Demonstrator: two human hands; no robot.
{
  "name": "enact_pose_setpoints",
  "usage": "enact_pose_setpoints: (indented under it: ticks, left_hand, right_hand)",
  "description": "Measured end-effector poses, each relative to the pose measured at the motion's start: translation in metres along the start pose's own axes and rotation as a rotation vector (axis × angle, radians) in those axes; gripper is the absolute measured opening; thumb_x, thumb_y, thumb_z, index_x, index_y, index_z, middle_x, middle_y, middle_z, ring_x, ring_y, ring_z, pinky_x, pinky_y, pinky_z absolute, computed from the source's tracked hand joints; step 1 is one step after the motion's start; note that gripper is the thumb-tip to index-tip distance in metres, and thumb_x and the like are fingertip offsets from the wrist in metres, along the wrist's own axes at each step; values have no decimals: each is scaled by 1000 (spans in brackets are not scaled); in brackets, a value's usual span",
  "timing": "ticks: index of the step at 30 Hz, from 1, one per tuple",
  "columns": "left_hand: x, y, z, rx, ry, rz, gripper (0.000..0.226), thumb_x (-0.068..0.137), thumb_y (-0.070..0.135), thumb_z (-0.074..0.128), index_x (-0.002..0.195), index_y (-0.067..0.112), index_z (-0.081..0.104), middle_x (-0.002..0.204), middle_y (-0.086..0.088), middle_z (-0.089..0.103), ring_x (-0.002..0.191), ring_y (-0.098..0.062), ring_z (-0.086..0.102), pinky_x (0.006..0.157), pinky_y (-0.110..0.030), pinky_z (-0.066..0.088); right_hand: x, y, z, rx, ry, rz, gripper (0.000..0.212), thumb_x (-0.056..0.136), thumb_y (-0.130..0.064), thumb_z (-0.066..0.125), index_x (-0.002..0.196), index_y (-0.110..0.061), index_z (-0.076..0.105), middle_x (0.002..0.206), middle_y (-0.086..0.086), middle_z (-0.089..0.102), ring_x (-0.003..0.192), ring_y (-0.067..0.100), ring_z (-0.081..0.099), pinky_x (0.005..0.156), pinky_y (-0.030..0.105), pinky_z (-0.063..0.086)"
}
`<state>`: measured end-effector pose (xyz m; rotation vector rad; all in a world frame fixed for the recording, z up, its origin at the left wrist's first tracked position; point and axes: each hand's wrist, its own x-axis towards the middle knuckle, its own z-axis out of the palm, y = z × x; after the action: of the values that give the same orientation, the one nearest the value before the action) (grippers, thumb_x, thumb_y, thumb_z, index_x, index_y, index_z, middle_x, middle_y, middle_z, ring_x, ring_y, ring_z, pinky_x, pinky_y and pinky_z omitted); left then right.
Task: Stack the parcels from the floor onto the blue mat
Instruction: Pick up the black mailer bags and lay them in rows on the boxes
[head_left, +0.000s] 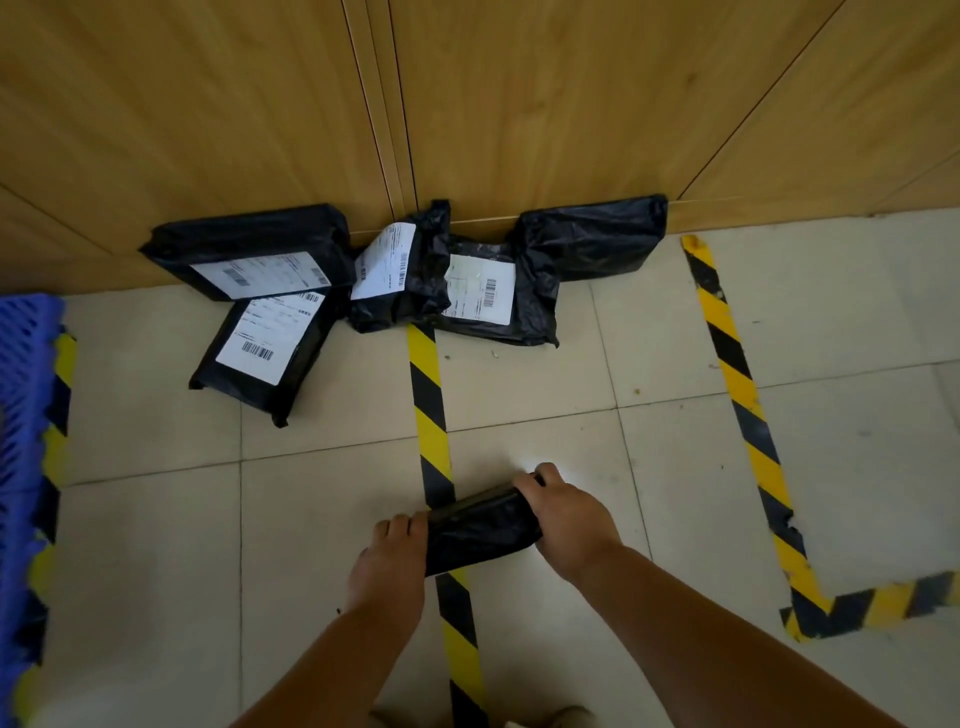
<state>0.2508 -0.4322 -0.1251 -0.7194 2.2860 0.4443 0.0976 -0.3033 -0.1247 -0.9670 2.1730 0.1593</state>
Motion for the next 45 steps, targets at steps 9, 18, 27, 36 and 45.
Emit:
enact_pose_setpoints:
  ticks: [9,18,27,36,45]
  left_hand:
    - [-90,11,-117,-12,141,60,84,83,39,57,149,22,9,142,3,33,128,-17,37,101,-31,38]
    - [-220,5,-283,8,403,70,89,27,61,82,100,11,71,86,0,67,75,-18,68,70,-36,56]
    - [-362,7,-427,-13,572,80,87,25,51,86,102,12,72,90,-2,66,71,-20,67,58,-34,55]
    - [-462,-8,-481,-197,633,83,65,83,41,53,141,23,30,132,4,42,125,-17,40,103,-30,36]
    - [-519,-30,-491,-449,615,82,59,77,38,62,131,24,43,117,2,37,109,-18,47,92,-30,45]
  right_hand:
    - [-85,-23,-136,32,71,-20,55,81,-8,59,130,-22,40,127,5,38,89,29,60,68,32,47]
    - [-208,-84,-321,11,195,-69,54,80,-10,60,129,-21,42,126,7,40,92,34,60,72,36,49]
    - [-335,-154,-464,-1,290,-103,60,79,-10,62,132,-25,40,130,8,37,99,35,57,69,34,45]
    - [-438,-219,-532,-100,300,-167,56,77,-15,68,126,-24,43,118,5,40,92,30,59,70,35,52]
    - [-488,-246,-545,28,372,-210,83,81,-23,67,148,-28,18,141,5,33,110,26,54,83,32,51]
